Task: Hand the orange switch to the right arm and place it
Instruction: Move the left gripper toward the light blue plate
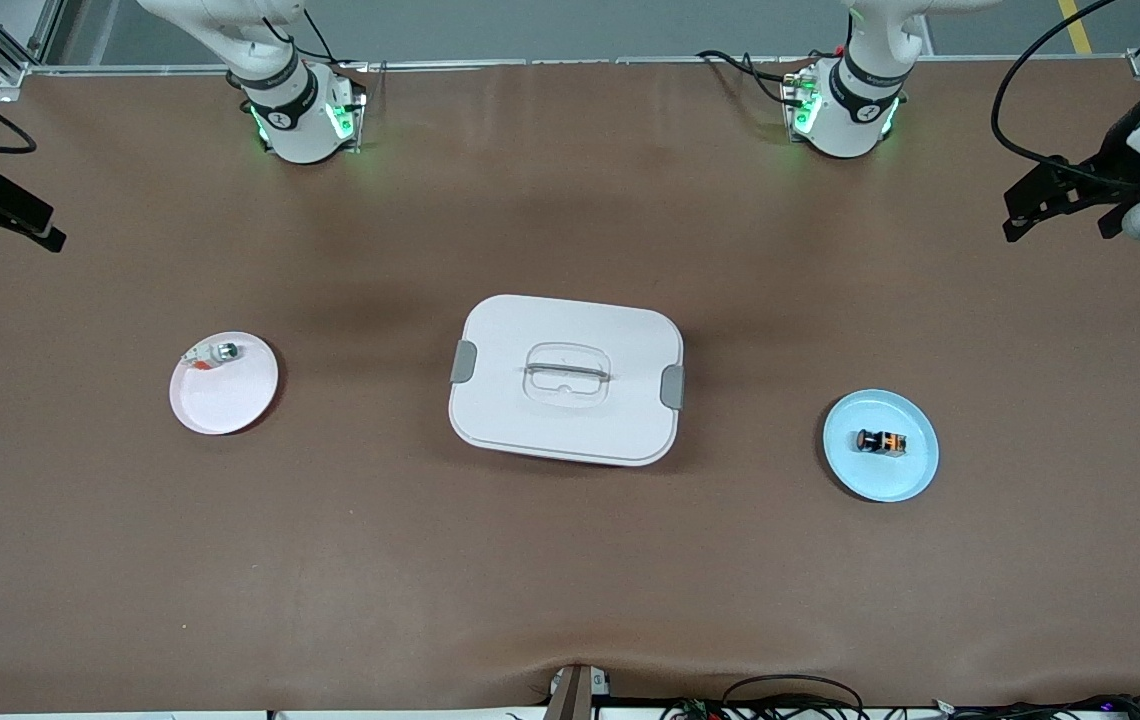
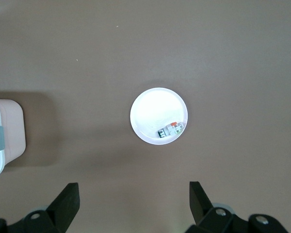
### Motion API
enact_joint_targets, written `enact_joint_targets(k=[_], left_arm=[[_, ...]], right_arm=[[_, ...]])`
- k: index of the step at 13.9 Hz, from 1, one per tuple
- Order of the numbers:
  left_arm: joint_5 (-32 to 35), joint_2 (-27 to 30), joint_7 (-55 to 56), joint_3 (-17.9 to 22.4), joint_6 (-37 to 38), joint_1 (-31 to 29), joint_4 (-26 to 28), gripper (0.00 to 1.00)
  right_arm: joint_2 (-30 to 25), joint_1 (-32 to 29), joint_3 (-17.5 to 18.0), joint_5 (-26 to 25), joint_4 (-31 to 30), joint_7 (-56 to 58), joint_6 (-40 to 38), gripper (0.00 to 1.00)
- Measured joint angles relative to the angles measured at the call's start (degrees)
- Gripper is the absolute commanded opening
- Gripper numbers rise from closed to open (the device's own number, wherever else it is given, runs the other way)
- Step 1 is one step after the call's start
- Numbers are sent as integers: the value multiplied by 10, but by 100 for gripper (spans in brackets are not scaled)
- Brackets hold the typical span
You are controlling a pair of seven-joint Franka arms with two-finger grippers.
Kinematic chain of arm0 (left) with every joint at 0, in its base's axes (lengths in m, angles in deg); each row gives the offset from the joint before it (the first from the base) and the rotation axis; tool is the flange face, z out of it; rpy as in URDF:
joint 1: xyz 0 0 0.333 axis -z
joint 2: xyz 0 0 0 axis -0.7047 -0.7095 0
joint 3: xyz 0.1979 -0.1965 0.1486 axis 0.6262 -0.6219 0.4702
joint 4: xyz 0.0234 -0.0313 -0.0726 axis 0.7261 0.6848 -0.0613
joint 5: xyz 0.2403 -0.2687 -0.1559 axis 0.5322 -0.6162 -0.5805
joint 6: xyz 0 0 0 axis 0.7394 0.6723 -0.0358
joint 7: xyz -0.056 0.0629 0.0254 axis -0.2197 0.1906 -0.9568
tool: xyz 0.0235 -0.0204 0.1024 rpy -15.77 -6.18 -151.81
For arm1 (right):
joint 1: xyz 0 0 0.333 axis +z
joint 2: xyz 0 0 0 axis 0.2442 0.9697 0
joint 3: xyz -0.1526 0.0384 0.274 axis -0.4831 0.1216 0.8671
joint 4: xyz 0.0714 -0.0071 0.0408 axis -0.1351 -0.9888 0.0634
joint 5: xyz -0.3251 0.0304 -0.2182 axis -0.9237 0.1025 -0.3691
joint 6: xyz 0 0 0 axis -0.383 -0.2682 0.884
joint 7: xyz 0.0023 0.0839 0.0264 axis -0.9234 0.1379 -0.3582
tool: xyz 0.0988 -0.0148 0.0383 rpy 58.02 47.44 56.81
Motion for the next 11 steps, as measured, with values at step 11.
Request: enact_joint_targets(k=[11], left_arm=[[0,-56,-1,2,-7,-3,0,100]], right_arm=[[0,0,-1,0,-1,0,0,100]])
